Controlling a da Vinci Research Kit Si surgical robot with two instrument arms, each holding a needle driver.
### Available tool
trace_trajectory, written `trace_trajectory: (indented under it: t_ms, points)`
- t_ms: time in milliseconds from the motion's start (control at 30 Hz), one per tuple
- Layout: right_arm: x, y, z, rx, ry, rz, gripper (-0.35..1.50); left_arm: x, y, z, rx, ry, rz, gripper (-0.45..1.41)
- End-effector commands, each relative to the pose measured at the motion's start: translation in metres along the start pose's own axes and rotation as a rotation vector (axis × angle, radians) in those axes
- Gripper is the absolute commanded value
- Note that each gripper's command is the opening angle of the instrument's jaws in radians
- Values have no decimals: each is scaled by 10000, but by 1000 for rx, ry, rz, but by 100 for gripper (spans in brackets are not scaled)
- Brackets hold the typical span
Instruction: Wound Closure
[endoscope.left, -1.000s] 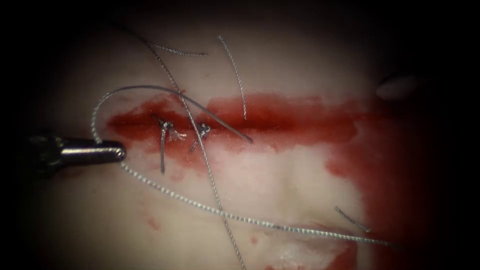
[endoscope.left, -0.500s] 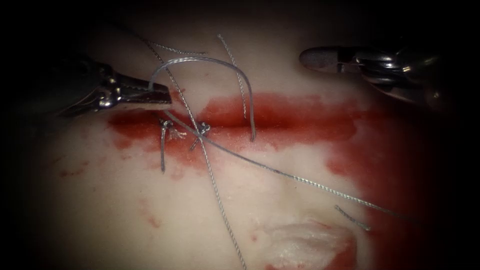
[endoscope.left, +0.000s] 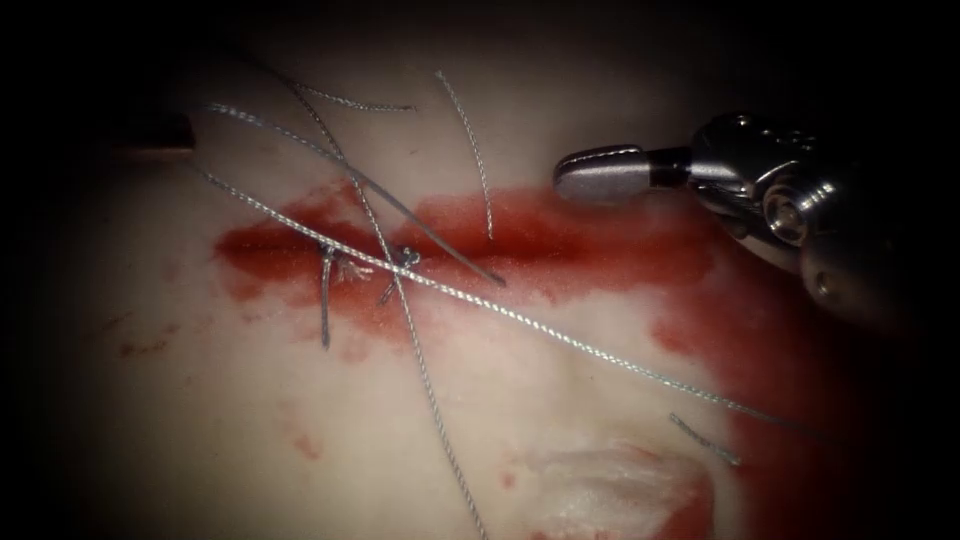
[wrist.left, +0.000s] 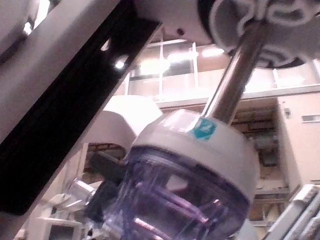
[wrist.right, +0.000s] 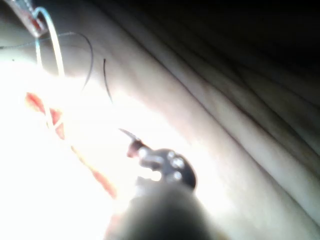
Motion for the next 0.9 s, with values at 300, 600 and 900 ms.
trace_trajectory:
  t_ms: [300, 600, 900]
  points:
    - [33, 7, 12, -38, 31, 24, -35, -18, 2, -8, -12, -3, -12, -45]
    - [2, 2, -9, -77, -301, 62, -35, -34, -23, 2, 49, -24, -62, -45]
    - [-1, 3, -64, -54, -521, -203, -35, -8, -17, 18, 248, -70, -501, -45]
